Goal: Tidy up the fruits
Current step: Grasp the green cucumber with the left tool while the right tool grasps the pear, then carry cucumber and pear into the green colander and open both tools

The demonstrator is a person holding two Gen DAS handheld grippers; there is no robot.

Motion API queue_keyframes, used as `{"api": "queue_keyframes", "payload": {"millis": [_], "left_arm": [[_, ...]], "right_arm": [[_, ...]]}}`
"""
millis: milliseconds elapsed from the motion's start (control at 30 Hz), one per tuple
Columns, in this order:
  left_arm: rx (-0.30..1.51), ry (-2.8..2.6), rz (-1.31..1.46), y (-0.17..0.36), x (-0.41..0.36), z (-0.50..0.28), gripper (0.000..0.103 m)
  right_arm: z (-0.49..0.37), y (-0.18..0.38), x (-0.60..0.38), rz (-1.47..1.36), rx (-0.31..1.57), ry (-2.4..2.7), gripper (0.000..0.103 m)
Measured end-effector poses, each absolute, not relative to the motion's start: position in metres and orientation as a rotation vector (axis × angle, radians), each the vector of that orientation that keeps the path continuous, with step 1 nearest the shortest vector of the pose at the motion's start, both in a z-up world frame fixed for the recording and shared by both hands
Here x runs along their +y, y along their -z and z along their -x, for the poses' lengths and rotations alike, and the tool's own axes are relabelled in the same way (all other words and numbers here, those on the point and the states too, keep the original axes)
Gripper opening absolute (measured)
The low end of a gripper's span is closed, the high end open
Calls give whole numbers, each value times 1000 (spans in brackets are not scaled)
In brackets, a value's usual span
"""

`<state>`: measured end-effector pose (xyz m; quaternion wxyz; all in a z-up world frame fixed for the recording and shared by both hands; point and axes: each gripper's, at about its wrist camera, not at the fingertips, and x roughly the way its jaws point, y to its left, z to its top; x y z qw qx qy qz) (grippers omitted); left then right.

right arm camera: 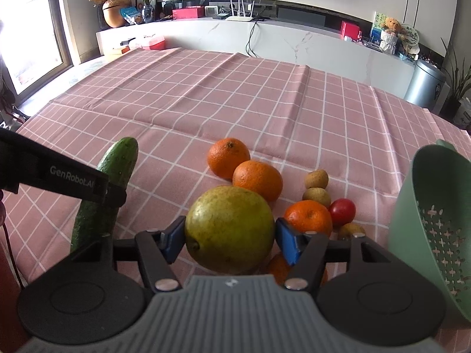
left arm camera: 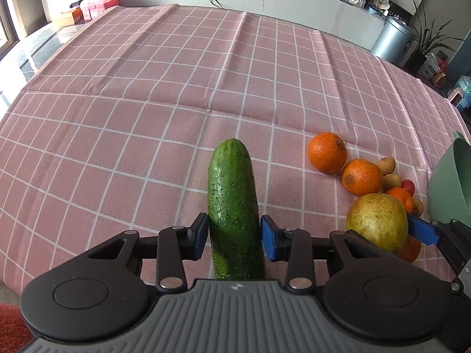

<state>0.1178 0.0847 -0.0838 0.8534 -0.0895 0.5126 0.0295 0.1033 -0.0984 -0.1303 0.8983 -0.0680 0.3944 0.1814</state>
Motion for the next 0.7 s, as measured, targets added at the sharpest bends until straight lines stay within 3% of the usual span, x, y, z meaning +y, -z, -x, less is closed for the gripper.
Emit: {"api": "queue_keyframes", "payload": {"millis": [700], "left_arm": [[831,152,95,-18,0,-80,42]], "right_arm": [[-47,65,-170,51,643,-286,61]]}}
